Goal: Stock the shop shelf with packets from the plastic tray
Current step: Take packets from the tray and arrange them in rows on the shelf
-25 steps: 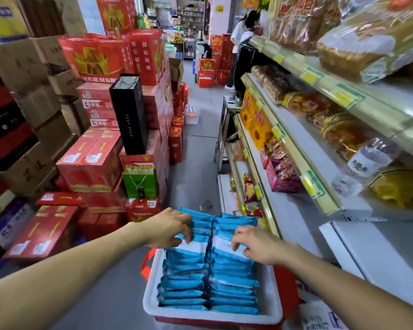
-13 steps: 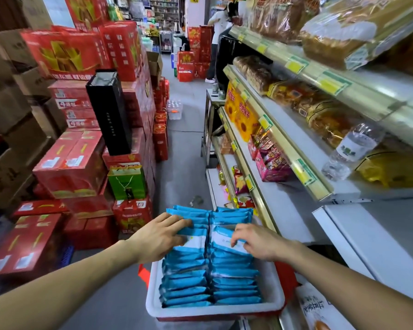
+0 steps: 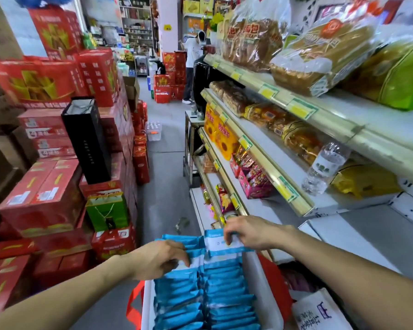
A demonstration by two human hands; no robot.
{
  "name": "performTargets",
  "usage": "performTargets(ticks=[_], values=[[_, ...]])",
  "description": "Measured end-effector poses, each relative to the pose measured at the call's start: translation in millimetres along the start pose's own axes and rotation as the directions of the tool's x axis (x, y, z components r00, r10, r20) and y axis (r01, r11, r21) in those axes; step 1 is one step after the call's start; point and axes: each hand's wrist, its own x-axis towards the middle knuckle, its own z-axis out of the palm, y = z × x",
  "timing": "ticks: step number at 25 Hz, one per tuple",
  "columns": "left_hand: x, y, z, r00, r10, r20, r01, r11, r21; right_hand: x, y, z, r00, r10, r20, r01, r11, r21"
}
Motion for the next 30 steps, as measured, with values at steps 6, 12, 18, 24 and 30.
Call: performTargets(ticks=[6, 12, 18, 24, 30], values=[[98.2, -3.8, -202.1, 0.963, 0.041, -0.267, -0.072, 0.992, -0.108, -43.7, -1.6, -199.3, 0.966, 0.158, -0.206, -0.158, 0.987, 0.018], [208.1, 62.7, -356.5, 0.951, 0.187, -0.248, -0.231, 0.96, -0.159, -184.8, 16.0, -326.2, 0.794, 0.395, -0.462, -0.379, 0.916, 0.131], [288.6, 147.1, -391.5, 0.911, 0.391, -0.132, -0.408, 0.9, -0.151, -313.0, 75.9, -302.8, 0.581, 0.676, -0.453, -0.658, 0.718, 0.227], [347.8, 211.1, -377.0, 0.858, 0.506, -0.088, -0.511, 0.824, -0.245, -346.4, 112.3, -255.2, 0.467, 0.776, -0.424, -0.827, 0.553, 0.103], [382.2, 247.7, -372.3, 0.855, 0.515, -0.063, -0.513, 0.822, -0.247, -351.0, 118.9, -246.7, 0.472, 0.718, -0.511, -0.878, 0.437, -0.196]])
